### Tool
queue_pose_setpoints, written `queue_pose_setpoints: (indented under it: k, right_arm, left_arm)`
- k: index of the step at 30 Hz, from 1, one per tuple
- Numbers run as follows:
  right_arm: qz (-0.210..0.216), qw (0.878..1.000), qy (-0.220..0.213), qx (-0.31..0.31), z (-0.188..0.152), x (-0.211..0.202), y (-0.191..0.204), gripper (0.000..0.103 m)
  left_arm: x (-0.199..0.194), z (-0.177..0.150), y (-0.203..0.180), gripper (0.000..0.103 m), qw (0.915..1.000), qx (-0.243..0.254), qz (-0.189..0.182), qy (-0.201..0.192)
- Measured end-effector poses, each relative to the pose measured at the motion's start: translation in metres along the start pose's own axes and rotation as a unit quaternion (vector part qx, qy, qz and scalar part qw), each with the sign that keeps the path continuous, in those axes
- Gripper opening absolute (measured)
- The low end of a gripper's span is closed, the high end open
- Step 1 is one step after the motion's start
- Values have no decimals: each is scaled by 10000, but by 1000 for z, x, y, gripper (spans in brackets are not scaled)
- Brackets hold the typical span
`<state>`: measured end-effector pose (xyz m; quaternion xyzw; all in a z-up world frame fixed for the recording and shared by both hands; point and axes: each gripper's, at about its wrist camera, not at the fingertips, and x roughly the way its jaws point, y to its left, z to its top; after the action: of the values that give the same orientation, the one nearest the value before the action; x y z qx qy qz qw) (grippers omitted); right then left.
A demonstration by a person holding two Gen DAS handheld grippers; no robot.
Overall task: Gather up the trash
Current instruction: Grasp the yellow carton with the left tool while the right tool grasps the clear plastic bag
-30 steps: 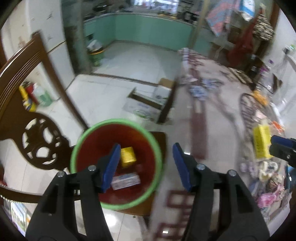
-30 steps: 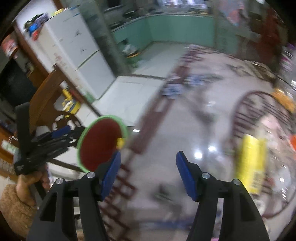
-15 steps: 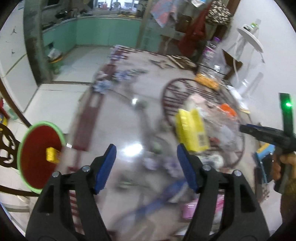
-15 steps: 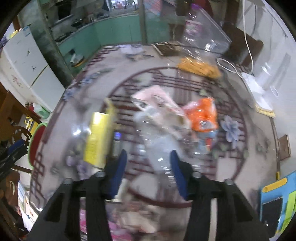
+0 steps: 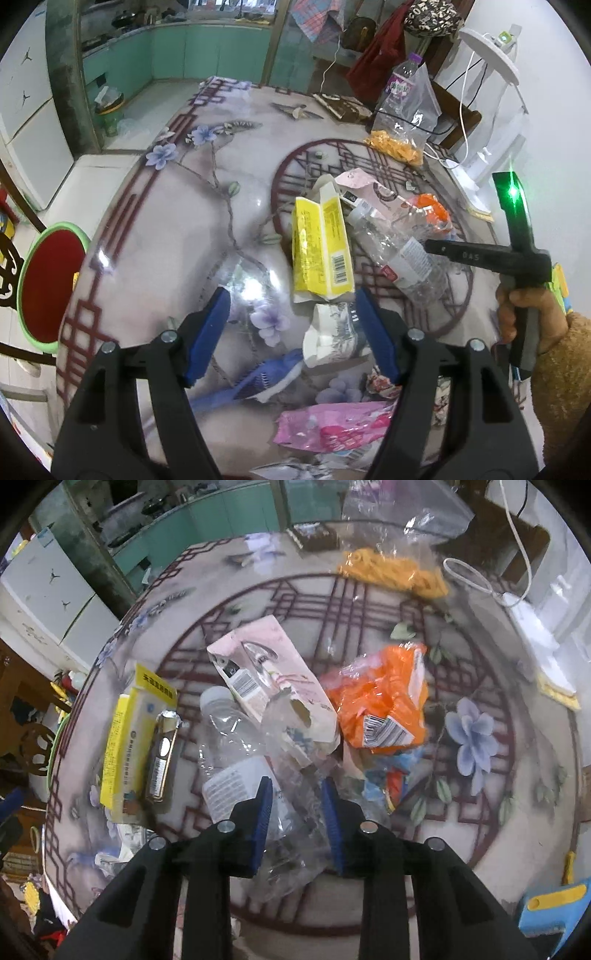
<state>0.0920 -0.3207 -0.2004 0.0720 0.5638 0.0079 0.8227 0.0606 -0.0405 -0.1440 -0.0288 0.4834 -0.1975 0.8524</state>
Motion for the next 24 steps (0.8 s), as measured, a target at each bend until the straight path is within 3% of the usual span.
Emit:
queue_pose_setpoints:
  k: [3, 11, 17, 18, 20, 24]
  right_arm:
    - [106, 9999, -70, -43, 4, 0, -5, 3]
    - [510, 9951, -842, 128, 9, -50, -12, 2]
    - [730, 9930, -913, 162, 7, -60, -7, 2]
    - [751, 9929, -902, 174, 7, -59, -7, 2]
    - [786, 9928, -875, 209, 7, -56, -4, 2]
    - [828, 9925, -866, 253, 5, -53, 1, 2]
  left_arm:
    - [11, 4, -9, 68, 10000, -22, -5, 75]
    - [73, 32, -32, 68, 9992, 66, 29, 391]
    - [119, 44, -29, 67, 9973, -63, 91, 733]
    - [124, 45, -27, 65, 9968, -115, 37, 792]
    - [131, 45, -24, 48, 9958, -175, -60, 893]
    - [131, 45, -22, 37, 9959, -163, -171, 874]
